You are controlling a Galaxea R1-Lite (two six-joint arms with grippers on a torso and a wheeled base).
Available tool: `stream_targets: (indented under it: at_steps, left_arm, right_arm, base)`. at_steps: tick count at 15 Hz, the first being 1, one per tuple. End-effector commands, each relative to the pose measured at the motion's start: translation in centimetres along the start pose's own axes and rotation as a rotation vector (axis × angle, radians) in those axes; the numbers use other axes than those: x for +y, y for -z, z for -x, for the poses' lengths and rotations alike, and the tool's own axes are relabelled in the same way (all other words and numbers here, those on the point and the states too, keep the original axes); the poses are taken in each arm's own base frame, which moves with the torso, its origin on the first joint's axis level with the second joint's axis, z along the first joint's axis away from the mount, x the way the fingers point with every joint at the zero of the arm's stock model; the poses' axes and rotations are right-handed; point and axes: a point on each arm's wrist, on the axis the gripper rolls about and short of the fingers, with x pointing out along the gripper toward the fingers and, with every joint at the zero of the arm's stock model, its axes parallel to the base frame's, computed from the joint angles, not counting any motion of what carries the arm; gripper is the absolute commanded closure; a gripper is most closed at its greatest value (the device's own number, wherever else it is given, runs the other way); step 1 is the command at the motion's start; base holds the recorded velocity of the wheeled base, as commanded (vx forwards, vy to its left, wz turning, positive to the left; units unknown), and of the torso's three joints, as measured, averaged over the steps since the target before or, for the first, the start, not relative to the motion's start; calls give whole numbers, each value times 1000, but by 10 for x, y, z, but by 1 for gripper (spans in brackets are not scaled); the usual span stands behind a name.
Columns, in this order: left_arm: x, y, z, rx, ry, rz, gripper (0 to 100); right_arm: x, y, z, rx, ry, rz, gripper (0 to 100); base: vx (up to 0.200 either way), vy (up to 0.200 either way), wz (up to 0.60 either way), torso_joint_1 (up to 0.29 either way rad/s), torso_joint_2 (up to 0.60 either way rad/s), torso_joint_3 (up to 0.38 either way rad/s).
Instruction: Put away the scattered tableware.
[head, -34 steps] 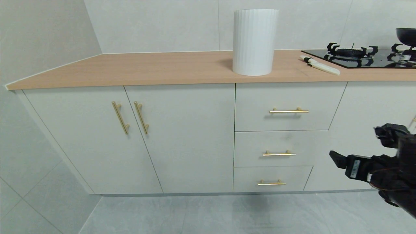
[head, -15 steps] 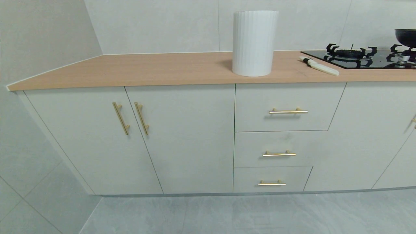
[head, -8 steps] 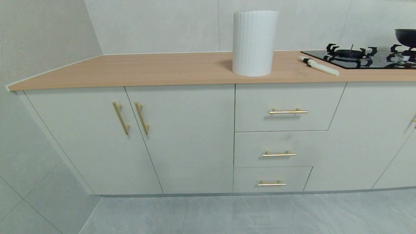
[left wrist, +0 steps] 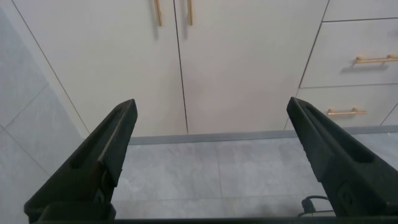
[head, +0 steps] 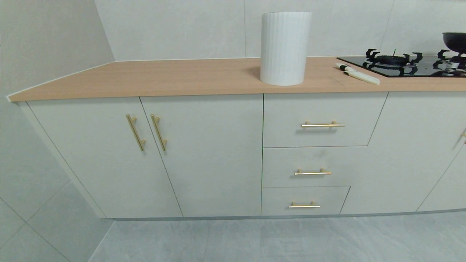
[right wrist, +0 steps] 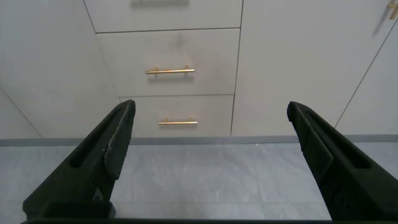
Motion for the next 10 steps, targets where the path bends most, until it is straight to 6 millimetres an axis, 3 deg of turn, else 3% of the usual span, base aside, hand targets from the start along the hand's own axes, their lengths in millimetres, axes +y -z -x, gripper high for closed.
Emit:
stream_targets:
  at_steps: [1, 5, 10]
  left_arm:
    - [0, 0, 0, -1, 0, 0, 0]
    - [0, 0, 0, 1, -1, 5, 0]
    - [0, 0, 0, 1, -1, 5, 0]
  right_arm:
    - [0, 0, 0, 4, -2, 1, 0]
    - [0, 0, 0, 4, -2, 1, 0]
    - [0, 0, 0, 5, -5, 0, 0]
  base:
    - [0, 0, 0, 0, 0, 0]
    - [0, 0, 0, 0, 0, 0]
    - [200, 0, 0, 1, 2, 2]
